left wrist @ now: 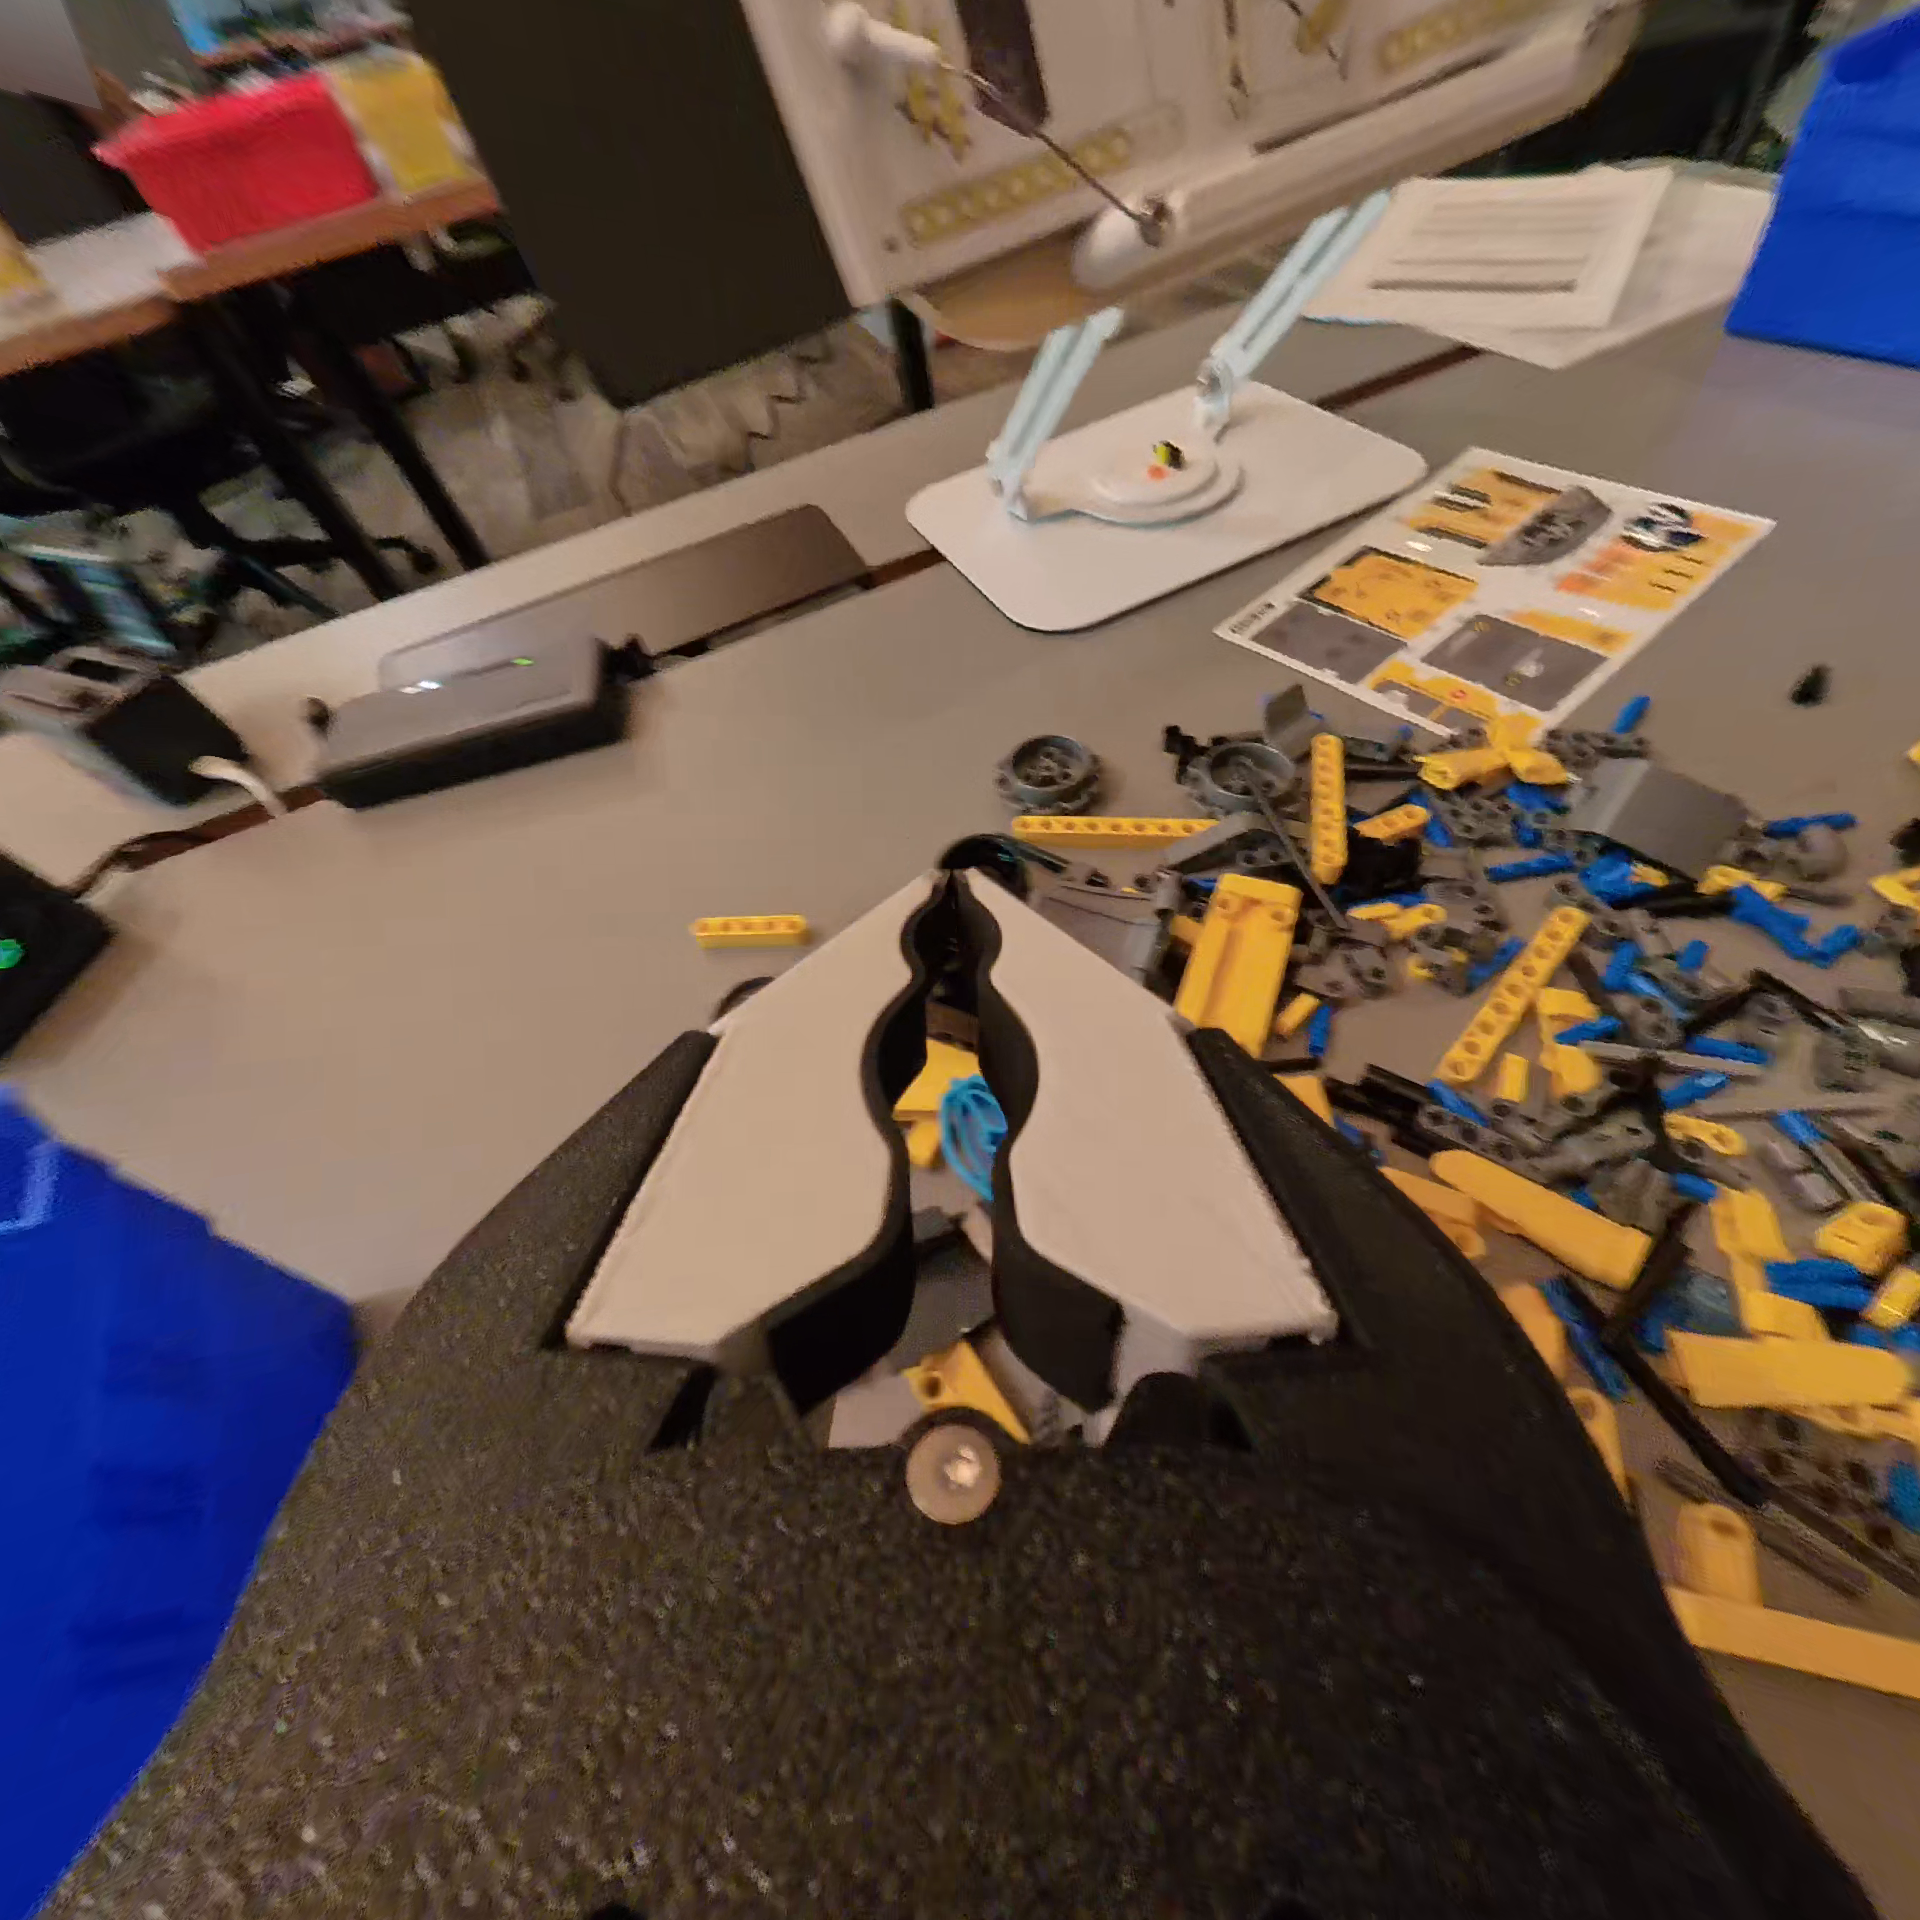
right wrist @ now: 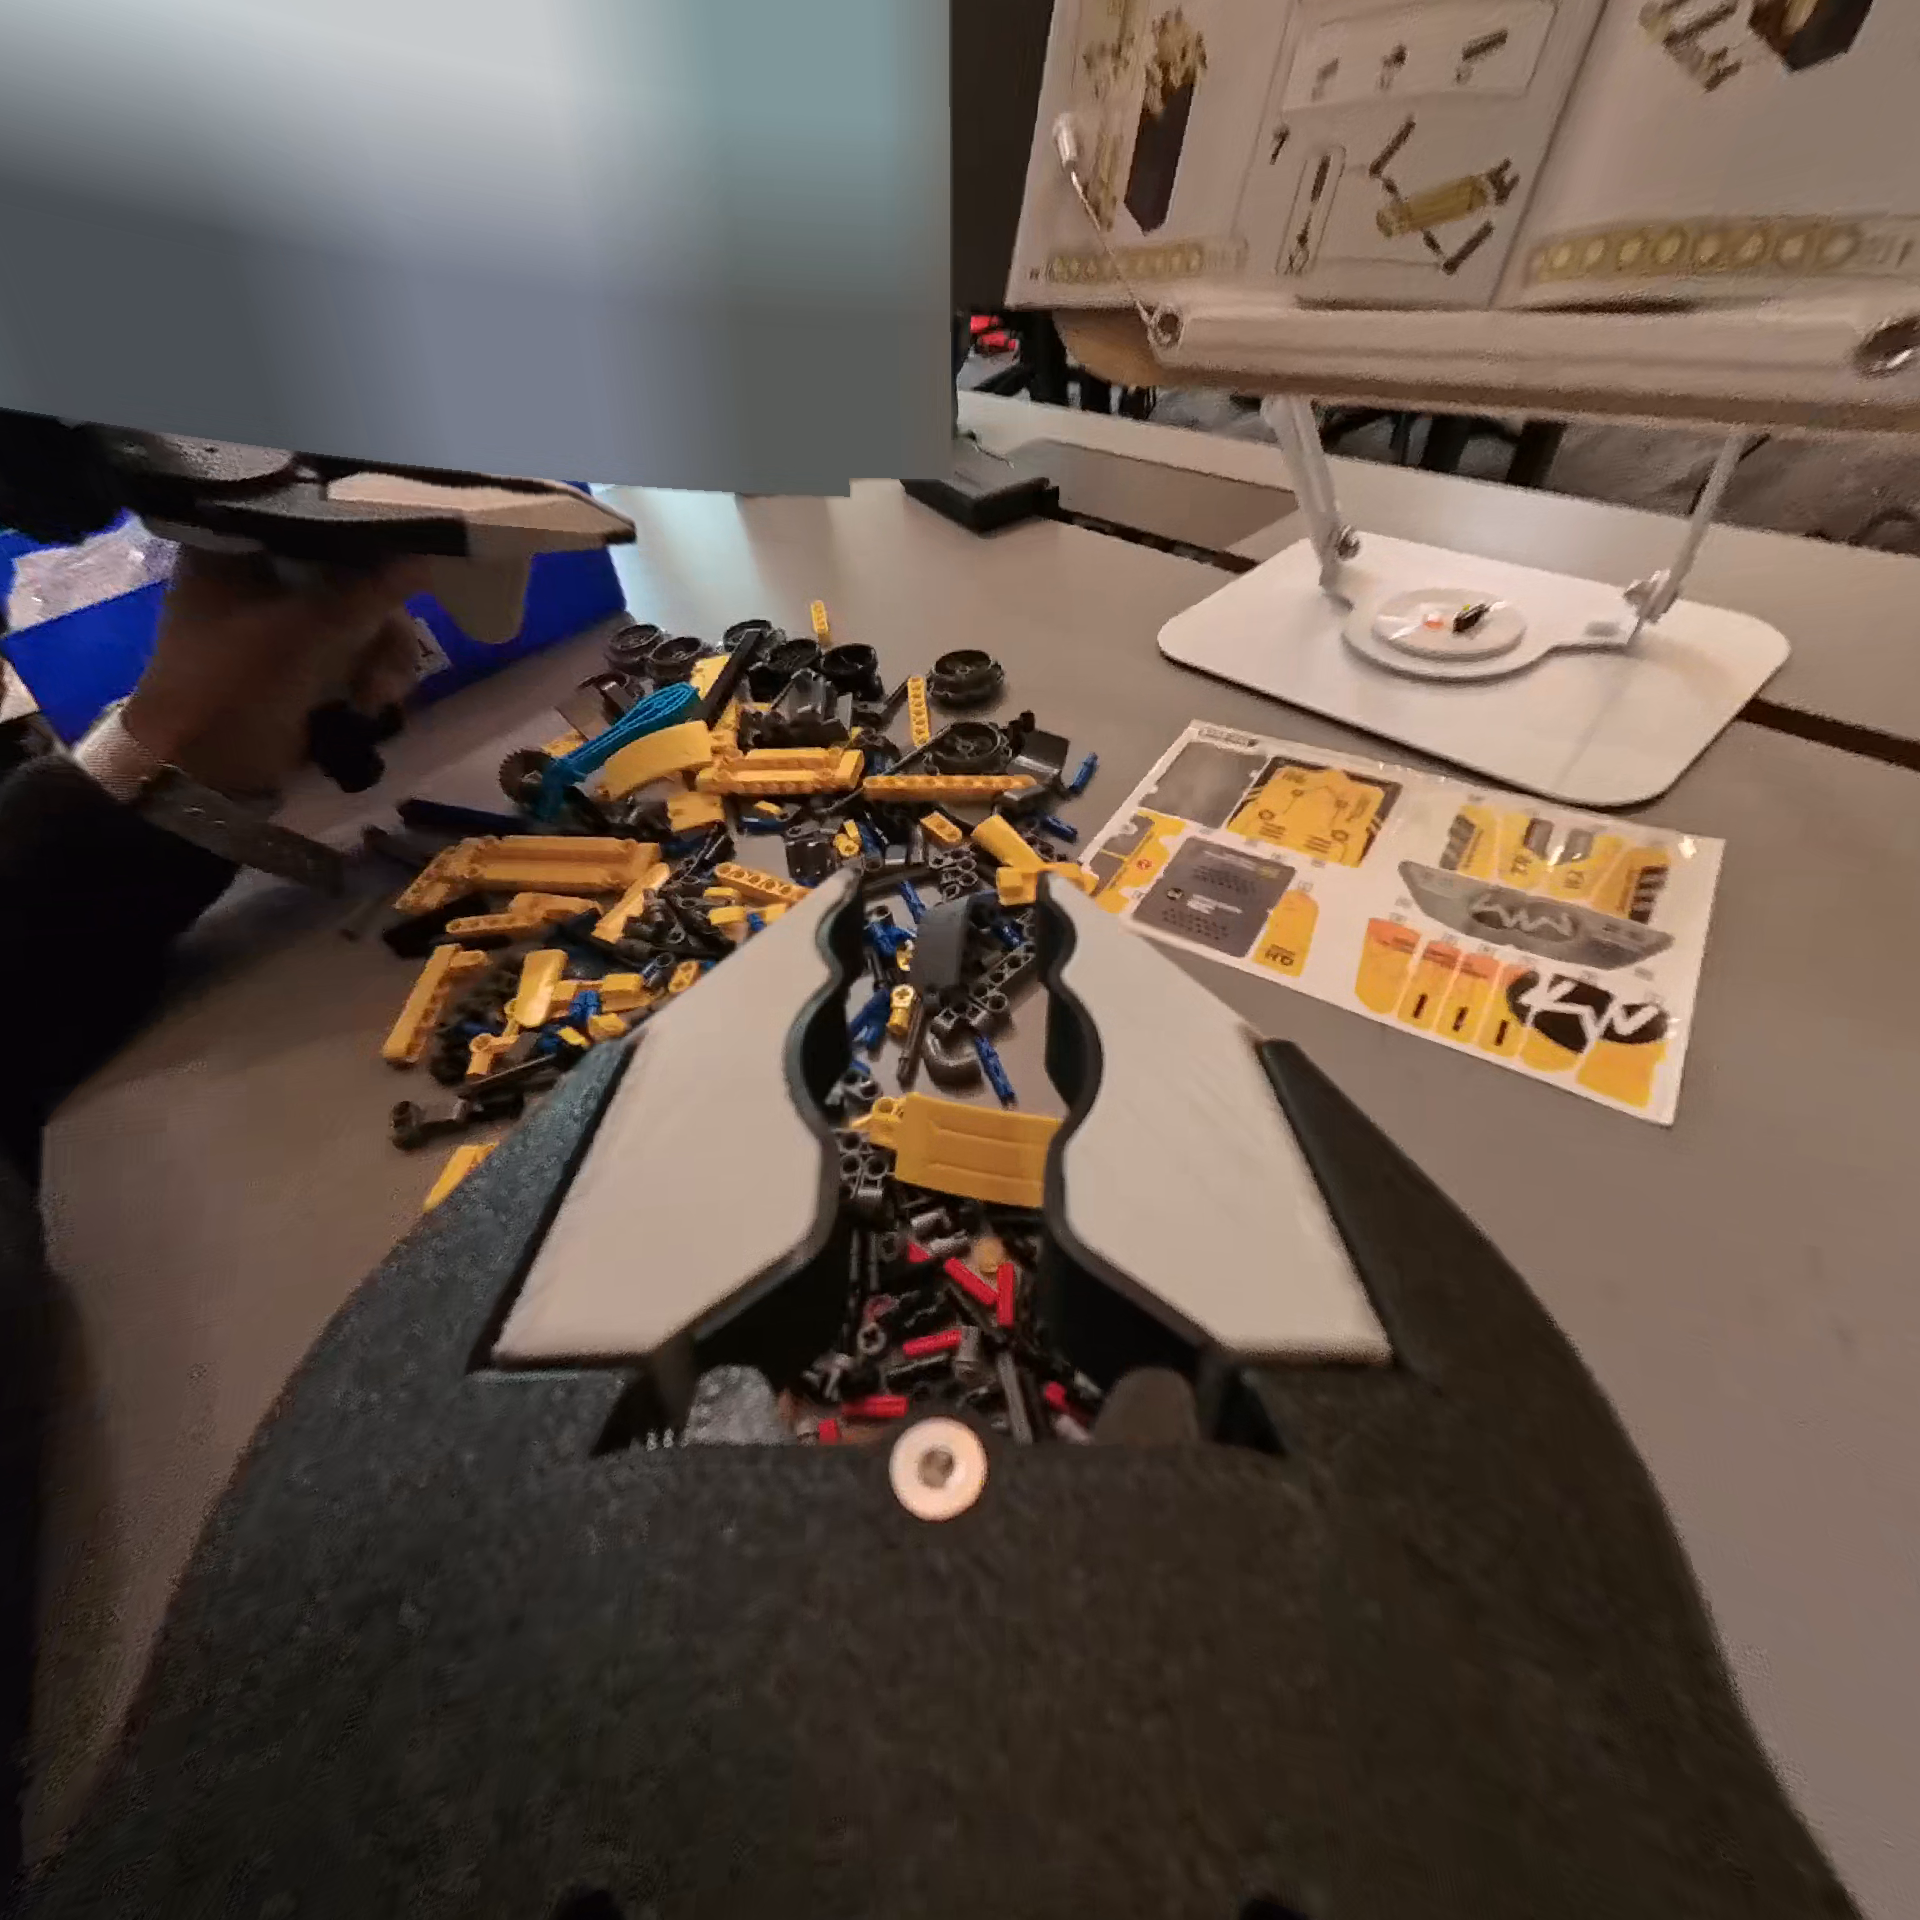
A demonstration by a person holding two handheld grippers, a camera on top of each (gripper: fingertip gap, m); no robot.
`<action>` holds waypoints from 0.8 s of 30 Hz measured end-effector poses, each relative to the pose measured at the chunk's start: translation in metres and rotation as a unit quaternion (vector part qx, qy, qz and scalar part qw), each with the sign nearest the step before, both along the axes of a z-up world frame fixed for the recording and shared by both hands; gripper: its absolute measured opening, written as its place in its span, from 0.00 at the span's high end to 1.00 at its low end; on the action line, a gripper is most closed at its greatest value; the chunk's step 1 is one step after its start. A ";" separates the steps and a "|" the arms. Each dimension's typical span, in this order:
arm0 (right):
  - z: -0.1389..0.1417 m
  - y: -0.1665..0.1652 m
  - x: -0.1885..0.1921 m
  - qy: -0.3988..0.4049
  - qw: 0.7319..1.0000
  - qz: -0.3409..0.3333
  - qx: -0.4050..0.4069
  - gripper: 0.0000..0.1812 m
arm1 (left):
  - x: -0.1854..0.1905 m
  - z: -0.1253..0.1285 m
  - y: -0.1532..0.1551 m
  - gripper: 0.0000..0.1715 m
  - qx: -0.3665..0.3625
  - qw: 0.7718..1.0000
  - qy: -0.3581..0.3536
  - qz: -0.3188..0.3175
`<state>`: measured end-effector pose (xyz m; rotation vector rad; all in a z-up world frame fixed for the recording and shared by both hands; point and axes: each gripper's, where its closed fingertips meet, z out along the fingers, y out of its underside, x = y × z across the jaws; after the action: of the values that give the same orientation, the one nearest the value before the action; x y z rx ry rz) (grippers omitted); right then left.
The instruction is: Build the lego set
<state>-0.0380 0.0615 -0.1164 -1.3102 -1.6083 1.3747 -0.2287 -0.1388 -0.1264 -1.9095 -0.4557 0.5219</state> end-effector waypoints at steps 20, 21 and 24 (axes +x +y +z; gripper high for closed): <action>0.010 0.004 0.004 0.020 0.996 0.022 -0.078 0.83 | -0.018 0.009 -0.016 1.00 0.012 0.998 0.044 0.044; 0.009 0.004 0.004 0.020 0.997 0.022 -0.076 0.83 | -0.017 0.009 -0.016 1.00 0.011 0.998 0.047 0.044; 0.006 0.001 0.003 0.013 0.997 0.025 -0.072 0.83 | -0.017 0.014 -0.017 1.00 0.016 0.997 0.061 0.048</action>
<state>-0.0346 0.0630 -0.1101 -1.3350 -1.5590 1.5567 -0.2457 -0.1559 -0.1121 -1.8203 -0.4749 0.6867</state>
